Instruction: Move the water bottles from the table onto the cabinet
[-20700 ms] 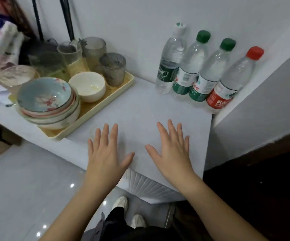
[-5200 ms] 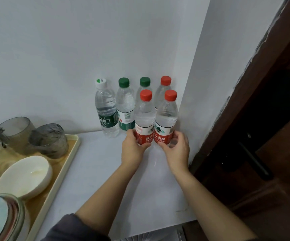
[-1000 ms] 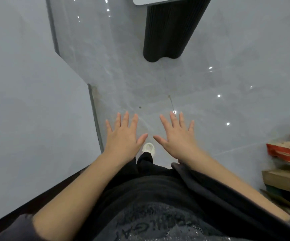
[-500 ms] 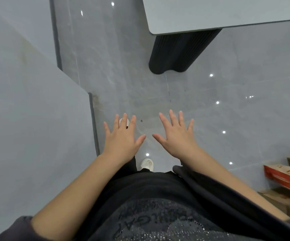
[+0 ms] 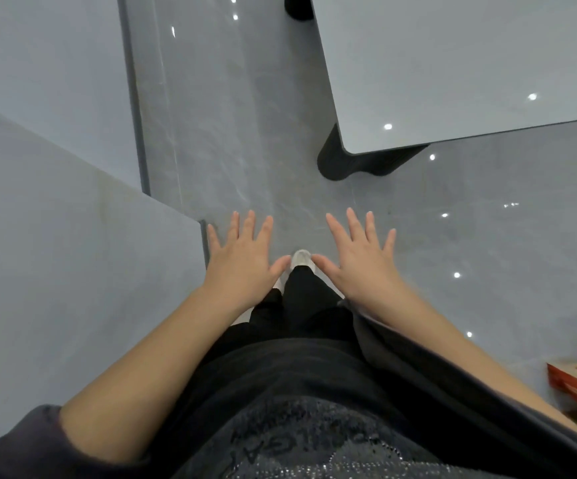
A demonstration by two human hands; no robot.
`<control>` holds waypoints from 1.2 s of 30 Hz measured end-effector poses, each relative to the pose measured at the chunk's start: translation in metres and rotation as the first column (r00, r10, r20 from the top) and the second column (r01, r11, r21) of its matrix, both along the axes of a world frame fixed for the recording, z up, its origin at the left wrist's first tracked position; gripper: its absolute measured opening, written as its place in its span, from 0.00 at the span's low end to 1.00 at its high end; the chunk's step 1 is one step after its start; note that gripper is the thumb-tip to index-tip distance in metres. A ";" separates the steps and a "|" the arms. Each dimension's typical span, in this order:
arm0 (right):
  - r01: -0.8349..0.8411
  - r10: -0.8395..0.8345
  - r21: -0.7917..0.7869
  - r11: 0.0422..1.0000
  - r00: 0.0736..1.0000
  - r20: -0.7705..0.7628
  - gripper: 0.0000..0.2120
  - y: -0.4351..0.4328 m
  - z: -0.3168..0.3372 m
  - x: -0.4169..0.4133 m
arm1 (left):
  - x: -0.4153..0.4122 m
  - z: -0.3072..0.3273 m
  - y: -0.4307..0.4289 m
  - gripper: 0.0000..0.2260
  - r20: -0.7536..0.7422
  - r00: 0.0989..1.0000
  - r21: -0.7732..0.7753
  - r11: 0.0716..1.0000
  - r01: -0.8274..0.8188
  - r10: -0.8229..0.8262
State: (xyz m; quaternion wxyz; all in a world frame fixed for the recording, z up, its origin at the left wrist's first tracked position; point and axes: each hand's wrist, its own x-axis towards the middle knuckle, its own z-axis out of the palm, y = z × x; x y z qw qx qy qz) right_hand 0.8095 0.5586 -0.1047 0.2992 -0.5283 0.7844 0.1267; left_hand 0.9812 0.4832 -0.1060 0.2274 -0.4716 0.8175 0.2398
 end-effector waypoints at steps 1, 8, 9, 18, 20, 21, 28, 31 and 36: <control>-0.011 0.011 -0.003 1.000 1.000 -0.002 0.36 -0.011 0.000 -0.002 | -0.001 0.000 -0.010 0.33 0.004 1.000 0.002 1.000 -0.006 0.006; -0.016 0.017 -0.032 0.999 0.999 0.028 0.36 -0.097 -0.006 -0.025 | -0.028 0.000 -0.092 0.32 -0.001 1.000 -0.021 1.000 -0.002 0.002; -0.008 0.009 -0.036 0.999 1.000 0.030 0.36 -0.112 -0.008 -0.032 | -0.034 -0.002 -0.108 0.32 0.001 1.000 -0.021 1.000 -0.005 0.005; -0.074 0.073 0.028 0.997 0.997 0.040 0.36 -0.256 -0.012 -0.081 | -0.075 0.000 -0.244 0.32 0.042 0.998 0.033 0.998 -0.056 0.055; -0.088 0.087 0.023 0.996 0.995 0.047 0.36 -0.280 -0.011 -0.086 | -0.082 -0.002 -0.265 0.32 0.045 0.995 0.050 0.995 -0.091 0.089; -0.096 0.095 0.028 0.995 0.994 0.050 0.36 -0.291 -0.010 -0.088 | -0.084 -0.002 -0.275 0.32 0.046 0.995 0.061 0.993 -0.097 0.094; -0.057 0.055 0.047 0.997 0.998 0.036 0.35 -0.358 -0.010 -0.108 | -0.106 -0.002 -0.353 0.32 0.064 0.998 0.088 0.996 0.009 -0.014; 0.019 -0.020 0.053 0.998 1.000 0.021 0.35 -0.390 -0.013 -0.116 | -0.116 -0.005 -0.398 0.32 0.036 0.996 0.077 0.994 0.079 -0.082; 0.184 -0.184 0.056 0.981 0.983 0.007 0.35 -0.461 -0.019 -0.117 | -0.127 -0.008 -0.490 0.32 0.012 0.978 0.065 0.976 0.209 -0.210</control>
